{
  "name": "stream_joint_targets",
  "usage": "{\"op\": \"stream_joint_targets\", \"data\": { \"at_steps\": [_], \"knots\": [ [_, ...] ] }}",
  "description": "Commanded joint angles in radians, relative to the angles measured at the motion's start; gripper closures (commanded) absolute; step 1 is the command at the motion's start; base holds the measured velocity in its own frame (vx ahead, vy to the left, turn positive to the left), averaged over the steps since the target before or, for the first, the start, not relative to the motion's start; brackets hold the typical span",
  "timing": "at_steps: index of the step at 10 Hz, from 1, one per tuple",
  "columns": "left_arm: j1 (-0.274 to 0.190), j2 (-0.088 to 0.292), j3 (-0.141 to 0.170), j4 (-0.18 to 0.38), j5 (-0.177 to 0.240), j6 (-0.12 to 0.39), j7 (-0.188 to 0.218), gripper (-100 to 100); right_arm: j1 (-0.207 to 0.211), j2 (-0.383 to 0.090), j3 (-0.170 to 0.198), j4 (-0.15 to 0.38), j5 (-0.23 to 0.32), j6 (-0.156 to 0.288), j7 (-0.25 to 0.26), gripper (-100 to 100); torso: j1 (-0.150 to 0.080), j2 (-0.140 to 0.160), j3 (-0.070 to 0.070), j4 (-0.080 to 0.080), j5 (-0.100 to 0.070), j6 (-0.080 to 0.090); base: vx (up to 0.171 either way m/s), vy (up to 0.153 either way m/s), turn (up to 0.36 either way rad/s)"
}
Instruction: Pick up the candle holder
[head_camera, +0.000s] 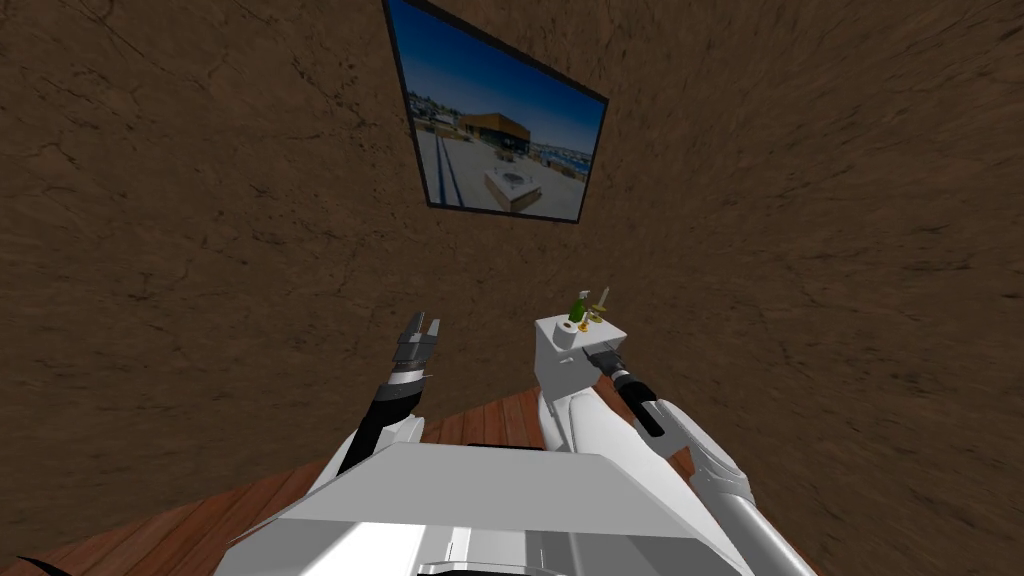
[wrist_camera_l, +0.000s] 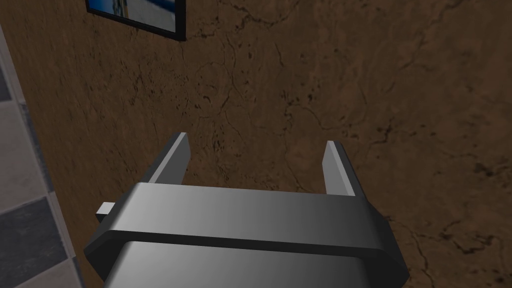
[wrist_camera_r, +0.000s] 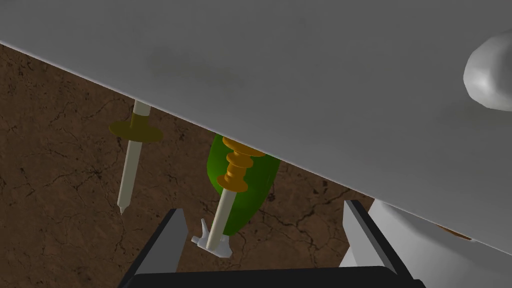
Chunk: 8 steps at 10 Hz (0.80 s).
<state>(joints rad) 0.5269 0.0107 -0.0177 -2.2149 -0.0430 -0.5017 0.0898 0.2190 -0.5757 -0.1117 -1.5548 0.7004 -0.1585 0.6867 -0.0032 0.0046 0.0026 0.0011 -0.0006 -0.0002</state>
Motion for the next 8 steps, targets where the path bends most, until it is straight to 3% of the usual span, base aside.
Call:
{"op": "stream_joint_targets", "data": {
  "at_steps": [1, 8],
  "knots": [
    [0.000, 0.000, 0.000, 0.000, 0.000, 0.000, 0.000, 0, -0.008, -0.018, 0.026, 0.006, -0.015, 0.041, -0.032, -100, 0.000, 0.000, 0.000, 0.000, 0.000, 0.000, -0.093, -0.038, 0.075],
    [0.000, 0.000, 0.000, 0.000, 0.000, 0.000, 0.000, 0, -0.052, -0.111, 0.117, 0.050, -0.097, 0.204, -0.170, -100, 0.002, 0.000, 0.000, 0.000, 0.000, 0.000, -0.083, -0.016, 0.096]
  ]
}}
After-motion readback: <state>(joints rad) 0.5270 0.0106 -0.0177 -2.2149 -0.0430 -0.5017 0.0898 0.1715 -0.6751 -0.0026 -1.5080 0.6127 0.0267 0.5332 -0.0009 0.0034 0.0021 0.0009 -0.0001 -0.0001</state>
